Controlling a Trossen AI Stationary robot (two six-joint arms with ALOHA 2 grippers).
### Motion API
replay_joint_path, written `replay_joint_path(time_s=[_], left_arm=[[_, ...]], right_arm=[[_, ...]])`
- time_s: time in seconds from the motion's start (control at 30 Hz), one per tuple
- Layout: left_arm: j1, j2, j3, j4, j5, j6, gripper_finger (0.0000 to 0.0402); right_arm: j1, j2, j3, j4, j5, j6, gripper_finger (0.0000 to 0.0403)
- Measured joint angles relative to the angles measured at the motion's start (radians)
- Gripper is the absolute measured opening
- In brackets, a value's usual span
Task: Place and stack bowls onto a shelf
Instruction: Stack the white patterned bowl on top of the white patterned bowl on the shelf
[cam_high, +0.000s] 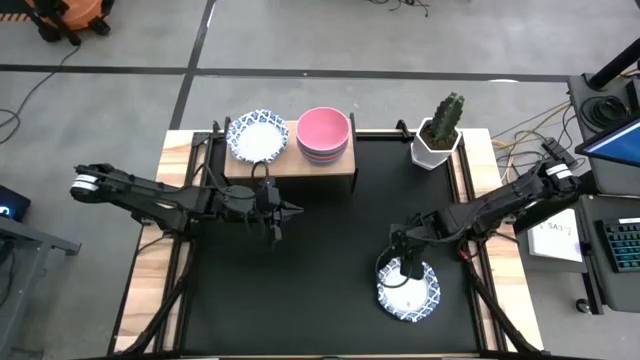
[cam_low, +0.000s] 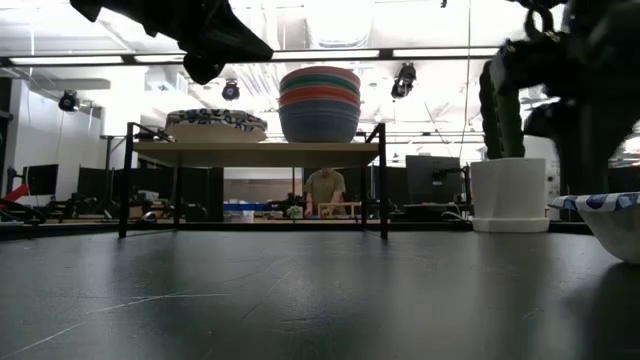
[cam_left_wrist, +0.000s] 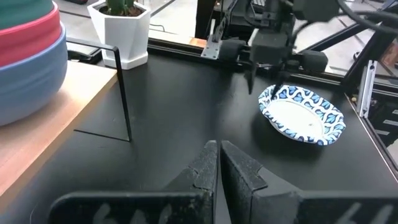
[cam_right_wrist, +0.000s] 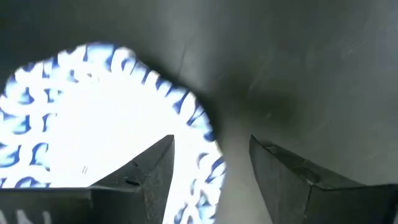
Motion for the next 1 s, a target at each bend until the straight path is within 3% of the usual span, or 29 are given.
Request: replay_joint_path(time_s=[0.33,0.5,0.6,0.73,1.0], left_arm=[[0.0,-0.002,0.004,0.002,0.0,0.025,0.0001],[-0.002,0.015,0.014,0.073,0.006,0.015,0.0003],[-0.008,0.051,0.014,0.14,0.074,0.024,0.0014],[-0.023,0.108,0.016,0.191,0.095,0.009,0.0047],[-0.036,0.27,0.128,0.21,0.093,0.005,0.0144]], right_arm=[[0.079,0.113,-0.011,0.004,-0.032,0.08,0.0159],[0.08,0.158,-0.011,0.012,0.004,0.094,0.0091],[0.079,0.164,-0.011,0.035,0.044,0.096,0.0036],[0.079,0.147,0.002,0.093,0.149,0.088,0.0017],[0.077,0.151,0.143,0.085,0.534,-0.032,0.0013]])
